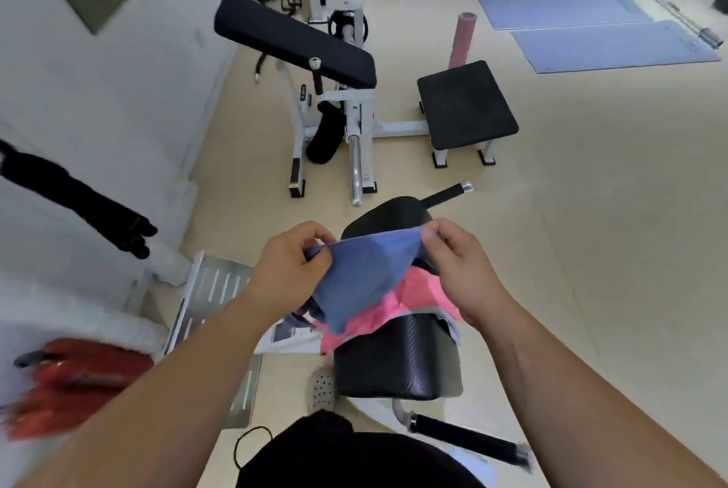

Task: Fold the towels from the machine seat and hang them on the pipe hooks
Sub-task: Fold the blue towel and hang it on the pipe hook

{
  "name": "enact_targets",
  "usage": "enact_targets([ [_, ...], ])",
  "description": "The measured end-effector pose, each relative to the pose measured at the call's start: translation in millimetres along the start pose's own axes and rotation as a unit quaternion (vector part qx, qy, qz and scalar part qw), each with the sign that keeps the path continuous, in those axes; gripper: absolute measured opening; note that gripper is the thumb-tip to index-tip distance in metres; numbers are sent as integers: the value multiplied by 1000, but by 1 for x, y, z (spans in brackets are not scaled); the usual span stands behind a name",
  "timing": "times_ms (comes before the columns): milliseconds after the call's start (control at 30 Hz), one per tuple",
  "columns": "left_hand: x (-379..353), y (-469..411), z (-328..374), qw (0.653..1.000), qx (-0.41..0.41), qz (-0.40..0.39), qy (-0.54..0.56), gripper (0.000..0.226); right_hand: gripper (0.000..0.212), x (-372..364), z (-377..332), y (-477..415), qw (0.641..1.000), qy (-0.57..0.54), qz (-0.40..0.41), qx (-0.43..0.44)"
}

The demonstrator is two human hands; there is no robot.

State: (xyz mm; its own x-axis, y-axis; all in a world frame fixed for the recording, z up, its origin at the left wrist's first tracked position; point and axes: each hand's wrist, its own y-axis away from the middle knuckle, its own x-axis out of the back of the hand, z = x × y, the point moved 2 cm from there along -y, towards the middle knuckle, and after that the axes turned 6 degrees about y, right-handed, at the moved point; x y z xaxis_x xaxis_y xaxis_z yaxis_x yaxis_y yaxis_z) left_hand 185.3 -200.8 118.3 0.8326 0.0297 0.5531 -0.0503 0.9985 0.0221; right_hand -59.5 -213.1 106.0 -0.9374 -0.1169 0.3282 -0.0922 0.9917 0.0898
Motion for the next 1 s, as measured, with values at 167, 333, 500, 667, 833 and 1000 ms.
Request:
enact_targets([
  [167, 20, 46, -4, 994, 60, 56, -68, 16, 26, -18, -37, 16, 995, -103, 12, -7],
  [333, 49, 89, -41, 979, 147, 141, -29, 7, 24, -29, -57, 26, 991, -133, 13, 7],
  [500, 62, 123, -69, 949, 217, 167, 156, 24, 20, -46, -63, 32, 993, -117, -7, 27],
  [667, 87, 142, -61, 962, 151, 123, 192, 20, 26, -100, -70, 51, 988, 30, -140, 65],
  [833, 131, 165, -64, 976, 82, 70, 190, 18, 37, -196, -90, 87, 940, 127, -304, 89],
  [1000, 181, 189, -103, 965, 84, 35, 245, 16, 10, -270, -107, 114, 948, 122, -273, 108],
])
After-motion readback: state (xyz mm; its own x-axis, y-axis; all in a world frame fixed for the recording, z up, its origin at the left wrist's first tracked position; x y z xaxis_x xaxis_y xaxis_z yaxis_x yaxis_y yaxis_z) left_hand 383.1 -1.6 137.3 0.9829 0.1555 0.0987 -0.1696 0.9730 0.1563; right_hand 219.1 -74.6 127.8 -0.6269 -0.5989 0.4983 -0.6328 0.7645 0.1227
